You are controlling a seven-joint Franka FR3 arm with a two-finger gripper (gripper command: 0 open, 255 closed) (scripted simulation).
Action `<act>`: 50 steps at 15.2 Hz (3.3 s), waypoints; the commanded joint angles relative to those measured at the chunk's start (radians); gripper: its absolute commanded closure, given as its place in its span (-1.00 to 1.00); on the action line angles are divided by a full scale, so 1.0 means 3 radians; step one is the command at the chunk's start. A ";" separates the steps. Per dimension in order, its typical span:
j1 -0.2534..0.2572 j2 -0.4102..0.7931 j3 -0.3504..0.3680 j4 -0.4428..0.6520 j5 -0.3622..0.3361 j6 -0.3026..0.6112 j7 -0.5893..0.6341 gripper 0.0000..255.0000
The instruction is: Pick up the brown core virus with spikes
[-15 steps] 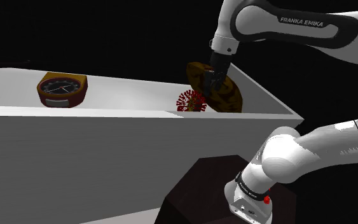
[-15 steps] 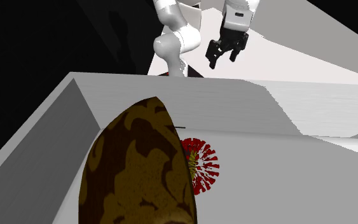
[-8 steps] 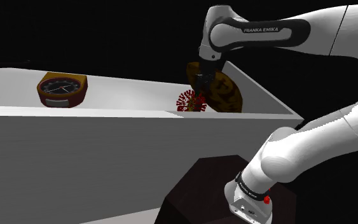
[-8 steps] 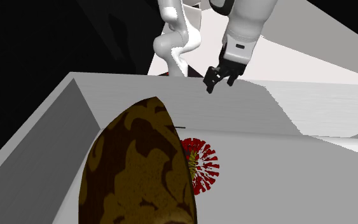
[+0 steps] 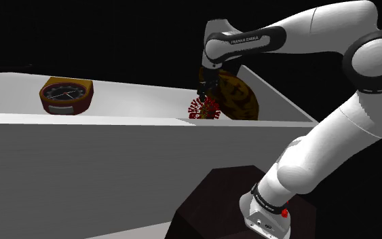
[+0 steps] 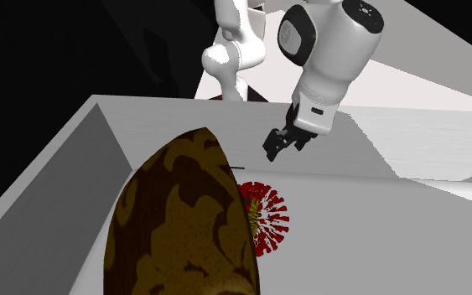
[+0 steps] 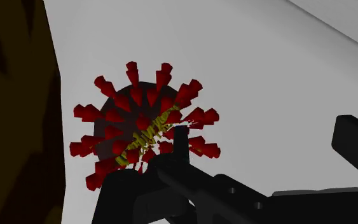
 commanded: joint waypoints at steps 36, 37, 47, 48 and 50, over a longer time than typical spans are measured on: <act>-0.0250 0.1847 -0.0202 0.1412 -0.0198 0.0470 -0.0233 1.00; -0.0249 0.1826 -0.0202 0.1428 -0.0197 0.0434 -0.0241 1.00; -0.0235 0.1652 -0.0207 0.1633 -0.0193 0.0063 -0.0319 1.00; -0.0234 0.1637 -0.0207 0.1658 -0.0193 0.0025 -0.0327 1.00; -0.0233 0.1635 -0.0207 0.1662 -0.0192 0.0019 -0.0328 1.00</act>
